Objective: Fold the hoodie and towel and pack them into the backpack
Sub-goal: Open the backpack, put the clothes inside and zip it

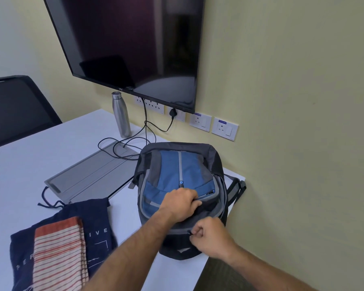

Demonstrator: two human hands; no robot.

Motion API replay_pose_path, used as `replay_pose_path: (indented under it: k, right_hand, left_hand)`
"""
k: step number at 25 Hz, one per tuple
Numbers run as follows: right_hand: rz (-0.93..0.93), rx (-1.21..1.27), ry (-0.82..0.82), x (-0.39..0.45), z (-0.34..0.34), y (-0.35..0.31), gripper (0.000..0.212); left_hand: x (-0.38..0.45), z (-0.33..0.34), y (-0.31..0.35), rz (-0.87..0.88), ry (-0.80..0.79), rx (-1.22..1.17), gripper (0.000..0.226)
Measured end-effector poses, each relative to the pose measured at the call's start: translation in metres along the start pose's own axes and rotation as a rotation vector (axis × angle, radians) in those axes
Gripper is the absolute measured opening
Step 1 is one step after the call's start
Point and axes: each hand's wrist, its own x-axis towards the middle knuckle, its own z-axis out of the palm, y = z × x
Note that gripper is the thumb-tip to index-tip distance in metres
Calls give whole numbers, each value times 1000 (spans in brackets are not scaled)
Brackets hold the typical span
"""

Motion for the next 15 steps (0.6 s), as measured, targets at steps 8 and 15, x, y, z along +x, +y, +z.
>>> replay_pose_path:
  k: [8, 15]
  right_hand:
    - [-128, -230, 135, 1, 37, -17, 25]
    - [-494, -656, 331, 30, 2, 8, 34]
  left_hand:
    - [-33, 4, -18, -6, -20, -238, 12]
    - [-97, 21, -59, -78, -14, -36, 36]
